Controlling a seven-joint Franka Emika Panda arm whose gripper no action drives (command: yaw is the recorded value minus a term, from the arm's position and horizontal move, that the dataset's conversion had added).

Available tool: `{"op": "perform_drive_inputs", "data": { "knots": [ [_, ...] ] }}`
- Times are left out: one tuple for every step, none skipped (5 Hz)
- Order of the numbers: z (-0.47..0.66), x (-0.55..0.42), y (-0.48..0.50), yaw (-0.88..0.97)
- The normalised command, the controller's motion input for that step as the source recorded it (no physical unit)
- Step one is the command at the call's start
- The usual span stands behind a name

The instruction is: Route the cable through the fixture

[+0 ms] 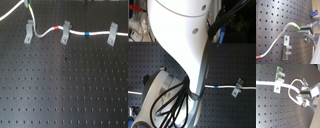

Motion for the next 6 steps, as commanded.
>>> {"op": "perform_drive_inputs", "data": {
  "knots": [
    [0.09, 0.009, -0.011, -0.01],
    [0.1, 0.094, -0.315, -0.26],
    [0.11, 0.005, -0.567, -0.45],
    [0.09, -0.049, -0.564, -0.46],
    [0.07, -0.149, -0.469, -0.48],
    [0.1, -0.171, -0.391, -0.56]
  ]
}}
